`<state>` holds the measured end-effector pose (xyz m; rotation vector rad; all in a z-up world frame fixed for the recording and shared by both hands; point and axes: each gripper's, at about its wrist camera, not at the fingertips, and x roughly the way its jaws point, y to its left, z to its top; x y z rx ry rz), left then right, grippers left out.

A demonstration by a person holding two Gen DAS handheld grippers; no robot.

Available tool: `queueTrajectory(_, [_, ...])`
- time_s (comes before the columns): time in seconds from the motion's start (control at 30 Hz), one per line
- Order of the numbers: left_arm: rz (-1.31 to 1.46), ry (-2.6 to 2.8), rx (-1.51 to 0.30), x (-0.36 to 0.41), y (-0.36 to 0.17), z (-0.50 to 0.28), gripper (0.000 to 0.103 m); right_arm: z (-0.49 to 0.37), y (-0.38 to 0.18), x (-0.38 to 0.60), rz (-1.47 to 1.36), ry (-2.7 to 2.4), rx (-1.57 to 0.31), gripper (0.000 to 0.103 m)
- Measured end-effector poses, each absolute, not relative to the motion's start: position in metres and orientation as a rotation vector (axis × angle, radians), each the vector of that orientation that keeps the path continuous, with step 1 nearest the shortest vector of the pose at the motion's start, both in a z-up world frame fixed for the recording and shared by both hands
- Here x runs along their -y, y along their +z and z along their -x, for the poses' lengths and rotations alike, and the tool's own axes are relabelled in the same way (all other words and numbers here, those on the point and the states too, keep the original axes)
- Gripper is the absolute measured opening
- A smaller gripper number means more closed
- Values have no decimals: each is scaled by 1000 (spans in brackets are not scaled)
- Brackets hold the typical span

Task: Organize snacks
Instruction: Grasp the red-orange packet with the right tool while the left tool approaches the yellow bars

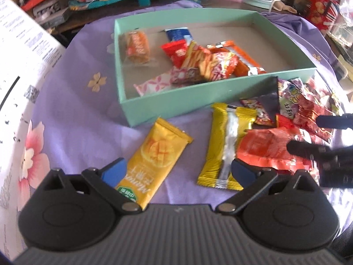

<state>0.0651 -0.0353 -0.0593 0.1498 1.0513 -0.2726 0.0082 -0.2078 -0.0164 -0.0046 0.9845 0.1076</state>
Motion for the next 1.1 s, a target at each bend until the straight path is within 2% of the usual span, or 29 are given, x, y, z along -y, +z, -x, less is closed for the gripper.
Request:
queueTrajectory(0.5, [-80, -273, -1077, 31, -69, -84, 101, -11, -47, 166, 284, 183, -993, 78])
queueTrajectory(0.63, [-82, -275, -1078, 34, -69, -85, 101, -5, -50, 164, 353, 177, -972, 62])
queueTrajectory(0.77, [-90, -275, -1078, 37, -69, -85, 99, -4, -43, 172, 338, 142, -960, 36])
queueTrajectory(0.87, [-100, -278, -1078, 40, -67, -85, 99, -6, -37, 181, 291, 131, -966, 27])
queueTrajectory(1.0, [-128, -310, -1069, 52, -65, -83, 95, -7, -27, 203, 161, 89, -975, 24])
queueTrajectory(1.1, [-174, -344, -1061, 67, -66, -82, 83, -6, -24, 219, 70, 67, -975, 24])
